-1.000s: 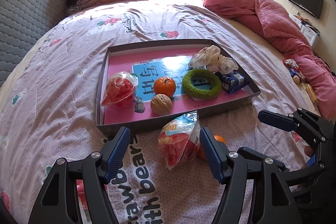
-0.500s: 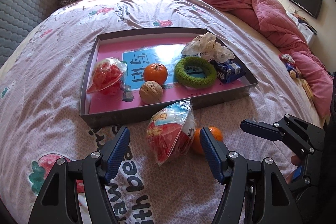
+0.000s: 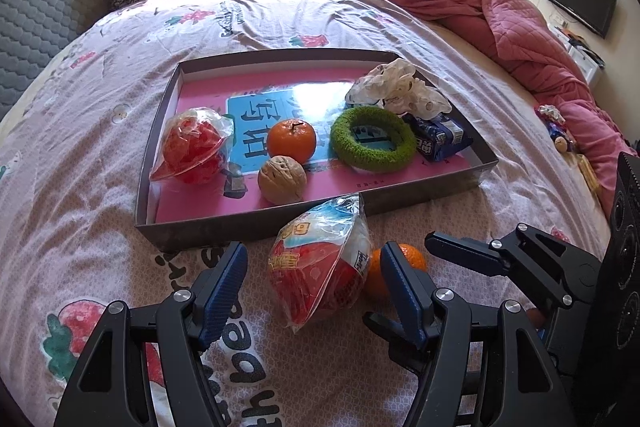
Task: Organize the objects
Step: 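Close the left tool on the plastic-wrapped red item while the right tool grasps the orange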
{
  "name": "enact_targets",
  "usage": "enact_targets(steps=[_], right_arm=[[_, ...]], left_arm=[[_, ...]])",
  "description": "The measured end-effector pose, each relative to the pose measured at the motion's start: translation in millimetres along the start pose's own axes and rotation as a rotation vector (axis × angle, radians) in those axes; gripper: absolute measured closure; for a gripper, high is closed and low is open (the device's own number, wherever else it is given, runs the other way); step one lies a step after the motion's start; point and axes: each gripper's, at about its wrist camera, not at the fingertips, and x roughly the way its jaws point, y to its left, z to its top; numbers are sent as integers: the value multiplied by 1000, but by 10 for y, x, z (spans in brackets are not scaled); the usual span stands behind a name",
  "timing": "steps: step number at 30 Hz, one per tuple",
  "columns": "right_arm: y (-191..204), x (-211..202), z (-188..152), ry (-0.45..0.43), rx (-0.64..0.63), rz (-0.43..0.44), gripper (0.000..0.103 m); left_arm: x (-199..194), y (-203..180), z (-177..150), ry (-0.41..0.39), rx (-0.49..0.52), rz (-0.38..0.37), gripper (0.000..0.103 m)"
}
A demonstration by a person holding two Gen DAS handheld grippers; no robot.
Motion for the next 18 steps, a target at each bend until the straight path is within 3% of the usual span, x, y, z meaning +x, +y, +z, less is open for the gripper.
enact_targets(steps=[4,9,13,16,18], right_arm=[[-60,61,37,2,34,11,45],[-132,117,54,15,70,63,65],[-146,130,44,12,71,70,65],[-171,116,44,7,81,81,66],[-170,97,37,4,82,81,66]], left_arm=[[21,53,15,7,-23,-11,33],[72,107,16,31,-37,-25,33],[90,101,7,30,-28,-27,34],[86,89,6,33,-29,-50,46],[79,53,2,31,-5,-39,47]])
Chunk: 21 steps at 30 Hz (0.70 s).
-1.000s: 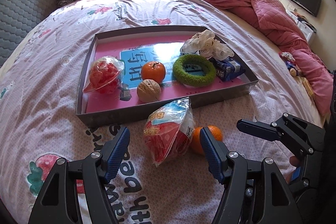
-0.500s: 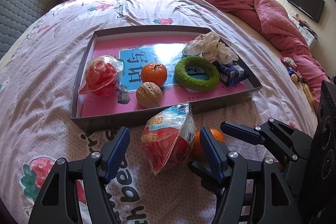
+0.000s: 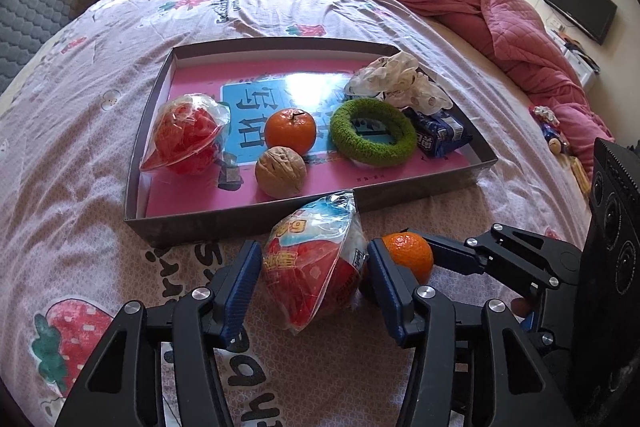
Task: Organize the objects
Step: 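Close the left tool on the plastic-wrapped red item while the right tool grasps the orange, then carry the wrapped red item and orange over the tray with both tools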
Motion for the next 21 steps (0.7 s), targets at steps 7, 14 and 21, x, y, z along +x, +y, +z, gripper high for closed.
enact_targets(steps=[7,14,21], right_arm=[[3,-98,3,-17,-17,-30,66],[-70,-227,74,-58,4,-53,66],[-156,-345,190,-98,28,-68,66]], left_arm=[[-68,-24,3,-22,18,14,48],[-277,-77,50,-89,40,28,48],[-424,-116,118,-128,53,29,48]])
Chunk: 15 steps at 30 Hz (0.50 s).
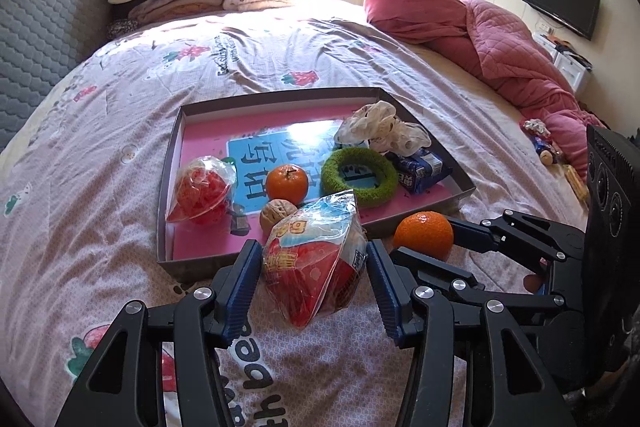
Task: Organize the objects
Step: 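Carry the wrapped red item and orange over the tray with both tools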
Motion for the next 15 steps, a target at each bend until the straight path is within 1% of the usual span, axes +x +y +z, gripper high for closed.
enact_targets(steps=[7,15], right_arm=[[-83,-108,188,-48,3,-25,66],[-153,-144,378,-78,3,-36,66]], left_arm=[[-98,17,129,-37,4,13,48],[-137,81,273,-74,15,54,48]])
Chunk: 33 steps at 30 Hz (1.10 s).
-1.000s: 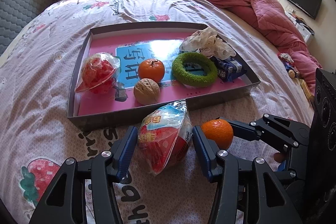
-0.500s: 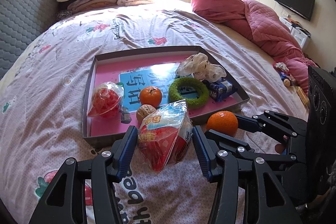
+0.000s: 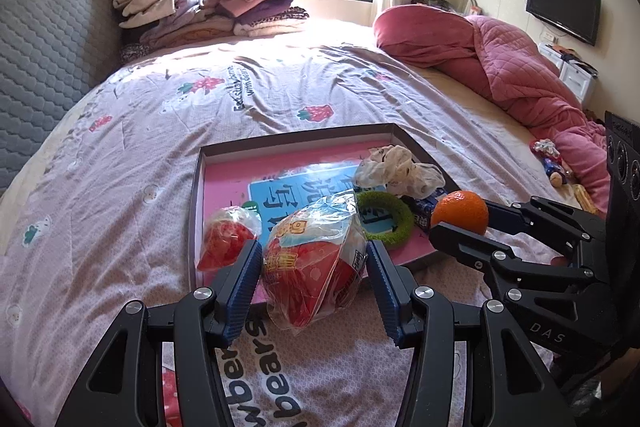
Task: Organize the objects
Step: 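Carry the wrapped red item and orange over the tray with both tools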
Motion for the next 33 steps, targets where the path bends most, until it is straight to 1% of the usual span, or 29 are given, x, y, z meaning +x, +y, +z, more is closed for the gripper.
enact_targets(steps=[4,11,21,27,33], right_arm=[[-9,12,98,-23,-4,-4,66],[-59,58,243,-63,-9,-10,66],[-218,192,299,-58,7,-24,65],[-251,264,325,-58,1,-33,65],[-238,376,271,-32,-6,-30,65]], left_arm=[[40,50,64,-4,1,14,48],[145,254,178,-9,-22,46,48],[331,447,406,-23,-43,64,48],[463,567,387,6,-71,78,48],[576,519,344,15,-65,73,48]])
